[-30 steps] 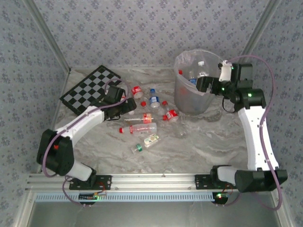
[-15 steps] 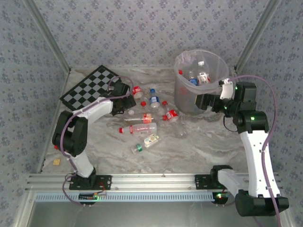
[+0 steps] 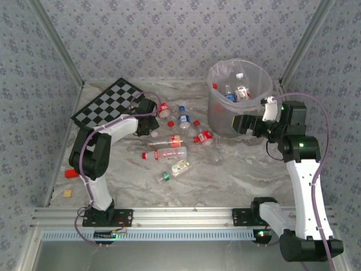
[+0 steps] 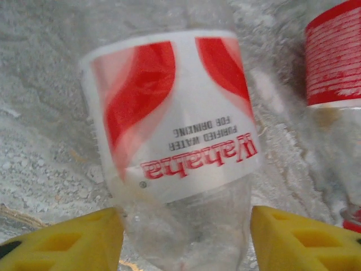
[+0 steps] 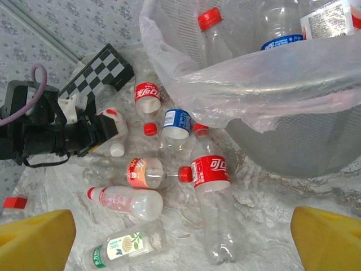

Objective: Put the plastic bottles in the bin

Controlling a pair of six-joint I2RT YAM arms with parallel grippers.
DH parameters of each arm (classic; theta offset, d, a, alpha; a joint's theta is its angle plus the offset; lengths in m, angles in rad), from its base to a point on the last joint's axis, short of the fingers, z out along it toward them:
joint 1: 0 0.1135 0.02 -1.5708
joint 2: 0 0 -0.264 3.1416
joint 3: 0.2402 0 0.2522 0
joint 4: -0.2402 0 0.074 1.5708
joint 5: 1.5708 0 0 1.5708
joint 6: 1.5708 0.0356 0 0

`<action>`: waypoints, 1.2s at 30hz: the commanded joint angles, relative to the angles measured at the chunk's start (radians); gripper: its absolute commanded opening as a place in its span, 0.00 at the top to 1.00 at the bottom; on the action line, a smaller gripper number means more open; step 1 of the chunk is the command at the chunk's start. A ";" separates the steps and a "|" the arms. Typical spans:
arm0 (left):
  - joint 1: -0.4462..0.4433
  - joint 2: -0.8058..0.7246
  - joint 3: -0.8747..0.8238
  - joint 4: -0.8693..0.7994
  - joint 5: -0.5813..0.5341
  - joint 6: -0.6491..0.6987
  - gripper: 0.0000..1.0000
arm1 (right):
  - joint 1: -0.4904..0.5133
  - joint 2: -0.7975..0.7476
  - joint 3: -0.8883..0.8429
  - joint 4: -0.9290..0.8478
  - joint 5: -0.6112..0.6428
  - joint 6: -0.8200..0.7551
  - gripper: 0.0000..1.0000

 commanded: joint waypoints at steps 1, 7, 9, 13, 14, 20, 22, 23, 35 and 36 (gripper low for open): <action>0.004 -0.034 0.051 -0.030 -0.024 0.071 0.43 | -0.008 -0.033 -0.001 -0.004 -0.001 0.022 0.00; 0.002 -0.100 0.067 -0.067 0.027 0.135 0.43 | -0.008 -0.049 0.006 0.060 -0.021 0.076 0.00; 0.002 -0.124 0.057 -0.079 0.004 0.140 0.40 | -0.008 -0.046 0.011 0.065 -0.023 0.085 0.00; 0.023 -0.113 0.044 -0.093 -0.026 0.128 0.18 | -0.006 -0.035 0.010 0.063 -0.033 0.095 0.00; 0.029 -0.104 0.043 -0.093 -0.016 0.118 0.15 | -0.006 -0.035 0.010 0.062 -0.032 0.096 0.00; 0.058 -0.069 -0.004 -0.014 -0.002 0.075 0.00 | -0.003 -0.037 0.012 0.036 -0.009 0.086 0.00; 0.074 -0.042 -0.011 0.023 0.020 0.064 0.00 | -0.003 -0.036 0.006 0.030 -0.006 0.086 0.00; 0.077 -0.028 -0.009 0.035 0.032 0.062 0.00 | -0.003 -0.033 0.006 0.026 -0.007 0.085 0.00; 0.077 0.058 0.038 0.027 0.052 0.047 0.40 | -0.001 -0.023 0.024 0.006 -0.039 0.108 0.00; 0.077 0.052 0.033 0.027 0.048 0.050 0.46 | -0.001 -0.024 0.028 0.009 -0.051 0.110 0.00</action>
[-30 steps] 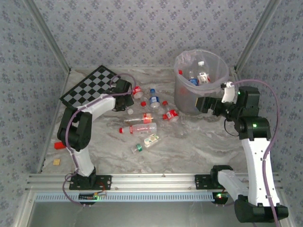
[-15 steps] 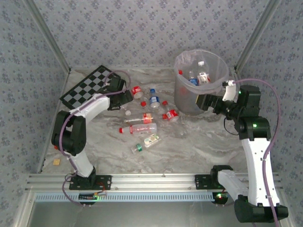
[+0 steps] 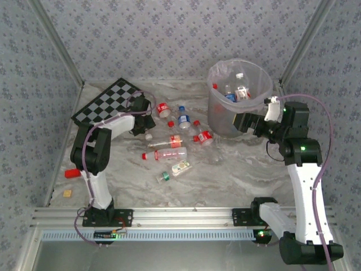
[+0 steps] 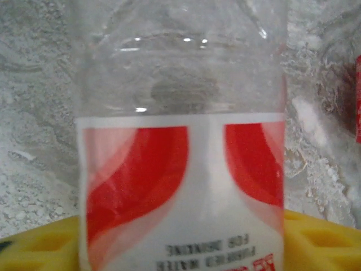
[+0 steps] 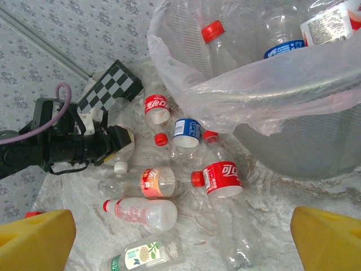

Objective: Put the plastic bottles in the bin

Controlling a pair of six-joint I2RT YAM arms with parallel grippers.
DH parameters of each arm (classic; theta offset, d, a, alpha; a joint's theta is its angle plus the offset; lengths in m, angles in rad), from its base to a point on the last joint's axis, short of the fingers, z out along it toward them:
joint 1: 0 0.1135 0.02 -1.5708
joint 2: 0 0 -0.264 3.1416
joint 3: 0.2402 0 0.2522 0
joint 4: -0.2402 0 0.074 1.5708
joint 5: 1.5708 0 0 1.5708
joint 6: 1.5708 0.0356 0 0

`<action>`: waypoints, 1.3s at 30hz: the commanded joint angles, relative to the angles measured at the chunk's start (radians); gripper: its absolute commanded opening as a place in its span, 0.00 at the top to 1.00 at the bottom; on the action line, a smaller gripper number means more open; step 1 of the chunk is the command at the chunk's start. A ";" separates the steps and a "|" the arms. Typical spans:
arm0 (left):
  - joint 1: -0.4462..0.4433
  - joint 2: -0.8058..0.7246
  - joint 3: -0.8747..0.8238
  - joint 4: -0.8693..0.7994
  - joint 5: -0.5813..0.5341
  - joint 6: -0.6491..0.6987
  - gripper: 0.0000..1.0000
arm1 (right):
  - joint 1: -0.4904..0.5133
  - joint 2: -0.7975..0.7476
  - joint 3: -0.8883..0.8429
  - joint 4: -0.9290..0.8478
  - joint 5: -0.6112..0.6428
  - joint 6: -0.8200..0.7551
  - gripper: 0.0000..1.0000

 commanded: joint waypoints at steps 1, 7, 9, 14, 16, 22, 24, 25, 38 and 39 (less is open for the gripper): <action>-0.001 -0.019 0.025 -0.002 -0.011 -0.002 0.51 | 0.003 -0.006 0.033 -0.009 -0.049 0.023 0.00; -0.003 -0.112 0.006 -0.008 0.001 0.043 0.49 | 0.011 0.009 0.048 0.022 -0.068 0.047 0.00; -0.005 -0.163 -0.006 0.000 0.018 0.061 0.48 | 0.016 0.025 0.060 0.037 -0.073 0.054 0.00; -0.030 -0.369 -0.066 0.059 0.075 0.157 0.48 | 0.056 0.093 0.140 0.064 -0.070 0.065 0.00; -0.036 -0.456 -0.111 0.103 0.157 0.181 0.50 | 0.081 0.124 0.168 0.089 -0.070 0.077 0.00; -0.144 -0.691 -0.366 0.417 0.408 0.247 0.53 | 0.241 0.258 0.281 0.145 -0.050 0.122 0.00; -0.195 -0.742 -0.421 0.473 0.418 0.282 0.54 | 0.309 0.310 0.326 0.137 -0.017 0.120 0.00; -0.224 -0.762 -0.443 0.498 0.418 0.292 0.54 | 0.340 0.337 0.345 0.142 -0.002 0.123 0.00; -0.404 -0.784 -0.469 0.538 0.377 0.400 0.54 | 0.467 0.565 0.349 0.307 -0.081 0.278 0.01; -0.407 -0.780 -0.469 0.543 0.380 0.403 0.54 | 0.472 0.574 0.353 0.301 -0.080 0.275 0.03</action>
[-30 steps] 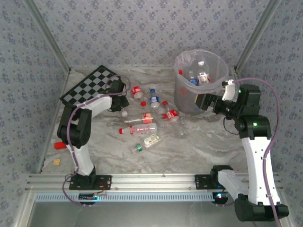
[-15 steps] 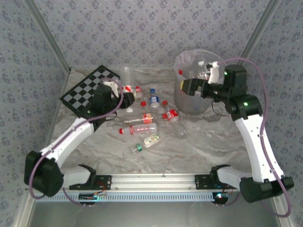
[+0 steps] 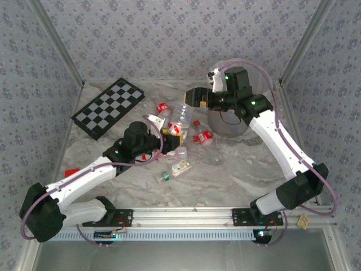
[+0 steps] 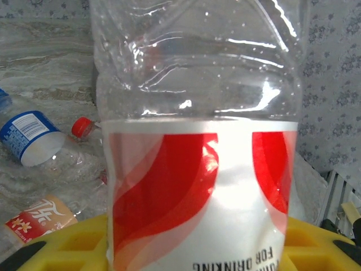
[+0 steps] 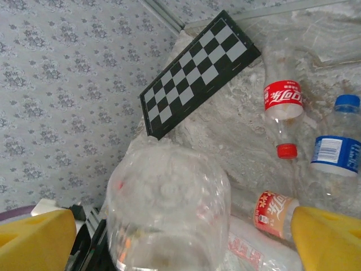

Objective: Put the plastic bottles in the bin

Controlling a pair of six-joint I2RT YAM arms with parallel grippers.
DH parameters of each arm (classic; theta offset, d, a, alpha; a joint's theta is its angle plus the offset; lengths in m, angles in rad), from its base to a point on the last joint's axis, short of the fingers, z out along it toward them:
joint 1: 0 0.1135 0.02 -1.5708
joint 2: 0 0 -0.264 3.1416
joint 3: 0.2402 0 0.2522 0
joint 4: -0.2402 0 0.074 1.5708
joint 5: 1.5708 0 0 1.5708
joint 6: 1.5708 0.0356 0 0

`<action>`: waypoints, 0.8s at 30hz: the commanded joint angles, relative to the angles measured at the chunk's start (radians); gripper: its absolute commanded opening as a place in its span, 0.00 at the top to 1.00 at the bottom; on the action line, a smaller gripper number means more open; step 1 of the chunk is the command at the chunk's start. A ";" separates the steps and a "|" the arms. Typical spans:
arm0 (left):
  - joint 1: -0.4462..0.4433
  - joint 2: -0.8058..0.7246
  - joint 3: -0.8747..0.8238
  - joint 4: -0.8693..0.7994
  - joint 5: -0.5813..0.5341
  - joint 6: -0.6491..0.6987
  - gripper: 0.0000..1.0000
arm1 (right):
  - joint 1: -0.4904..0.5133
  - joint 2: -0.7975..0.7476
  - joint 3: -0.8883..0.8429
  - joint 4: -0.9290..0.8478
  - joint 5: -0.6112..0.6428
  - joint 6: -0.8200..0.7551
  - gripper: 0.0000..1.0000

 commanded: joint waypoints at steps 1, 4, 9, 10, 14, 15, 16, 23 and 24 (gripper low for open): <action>-0.011 0.001 0.030 0.047 0.003 0.048 0.54 | 0.023 0.024 0.011 0.036 -0.049 0.039 0.07; -0.016 0.009 0.045 0.028 -0.018 0.057 0.54 | 0.024 0.039 0.018 0.003 -0.047 0.039 0.12; -0.023 0.018 0.058 0.010 -0.037 0.080 0.54 | 0.023 0.051 0.021 -0.015 -0.040 0.037 0.32; -0.023 0.022 0.063 0.001 -0.043 0.083 0.55 | 0.021 0.054 0.025 -0.021 -0.040 0.034 0.36; -0.026 0.030 0.068 -0.002 -0.060 0.074 0.51 | 0.017 0.054 0.055 -0.037 -0.036 0.024 0.47; -0.025 0.030 0.071 -0.006 -0.067 0.069 0.49 | 0.017 0.054 0.068 -0.042 -0.032 0.021 0.48; -0.026 0.030 0.075 -0.016 -0.071 0.067 0.46 | 0.015 0.054 0.081 -0.048 -0.028 0.016 0.48; -0.027 -0.013 0.095 -0.080 -0.089 0.036 0.07 | -0.044 0.056 0.260 -0.140 0.003 -0.056 0.51; -0.027 -0.028 0.092 -0.087 -0.096 0.033 0.06 | -0.061 0.056 0.302 -0.160 0.008 -0.073 0.52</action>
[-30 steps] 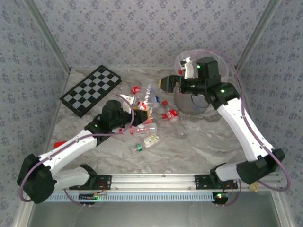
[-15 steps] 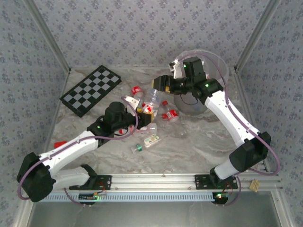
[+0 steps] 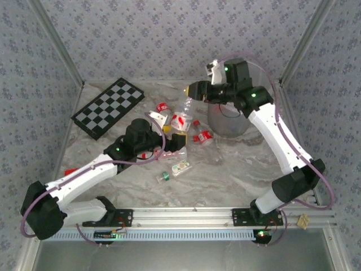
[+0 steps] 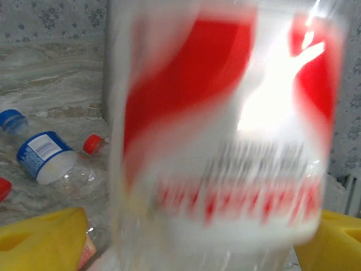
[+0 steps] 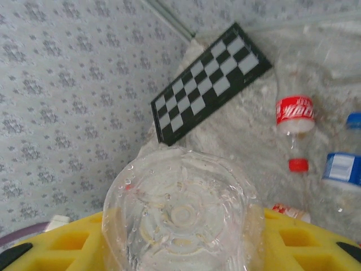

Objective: Put the plastic bottles in the bin

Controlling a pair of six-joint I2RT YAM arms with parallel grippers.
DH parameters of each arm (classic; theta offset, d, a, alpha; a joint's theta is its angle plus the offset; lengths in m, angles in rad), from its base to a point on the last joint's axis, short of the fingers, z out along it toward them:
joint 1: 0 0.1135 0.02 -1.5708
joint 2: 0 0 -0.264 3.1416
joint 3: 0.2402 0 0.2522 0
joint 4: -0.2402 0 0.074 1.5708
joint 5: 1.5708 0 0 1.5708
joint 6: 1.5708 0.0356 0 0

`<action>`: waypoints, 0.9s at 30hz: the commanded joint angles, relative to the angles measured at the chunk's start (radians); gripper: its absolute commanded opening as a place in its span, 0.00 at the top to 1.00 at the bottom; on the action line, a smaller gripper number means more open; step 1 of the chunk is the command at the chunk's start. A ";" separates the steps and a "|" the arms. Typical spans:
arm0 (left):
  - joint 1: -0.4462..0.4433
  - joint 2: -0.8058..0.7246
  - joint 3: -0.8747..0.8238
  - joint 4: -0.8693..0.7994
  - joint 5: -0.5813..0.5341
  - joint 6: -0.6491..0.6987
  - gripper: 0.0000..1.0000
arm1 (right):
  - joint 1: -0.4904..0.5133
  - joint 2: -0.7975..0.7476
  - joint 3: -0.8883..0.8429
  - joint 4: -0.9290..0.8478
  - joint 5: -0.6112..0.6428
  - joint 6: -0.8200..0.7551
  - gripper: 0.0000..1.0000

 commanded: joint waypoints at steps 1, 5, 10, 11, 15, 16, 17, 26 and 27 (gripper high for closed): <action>-0.004 -0.058 0.021 -0.043 -0.036 -0.010 0.05 | -0.058 -0.007 0.148 -0.082 0.027 -0.066 0.52; -0.003 -0.113 0.004 -0.093 -0.081 -0.018 0.05 | -0.158 -0.014 0.351 -0.201 0.104 -0.139 0.53; -0.002 -0.158 -0.033 -0.134 -0.133 -0.024 0.05 | -0.218 -0.039 0.487 -0.276 0.367 -0.293 0.57; -0.002 -0.159 -0.037 -0.139 -0.139 -0.028 0.05 | -0.236 -0.039 0.494 -0.277 0.415 -0.317 0.59; -0.002 -0.160 -0.045 -0.148 -0.140 -0.049 0.05 | -0.316 -0.015 0.505 -0.263 0.516 -0.366 0.60; -0.002 -0.160 -0.044 -0.152 -0.139 -0.053 0.06 | -0.332 -0.004 0.506 -0.258 0.534 -0.375 0.60; -0.002 -0.160 -0.042 -0.159 -0.141 -0.060 0.06 | -0.346 0.009 0.505 -0.247 0.553 -0.389 0.60; -0.002 -0.177 -0.056 -0.190 -0.148 -0.108 0.06 | -0.400 0.231 0.558 -0.284 0.588 -0.432 0.61; -0.002 -0.181 -0.061 -0.191 -0.151 -0.112 0.06 | -0.400 0.249 0.546 -0.287 0.587 -0.432 0.61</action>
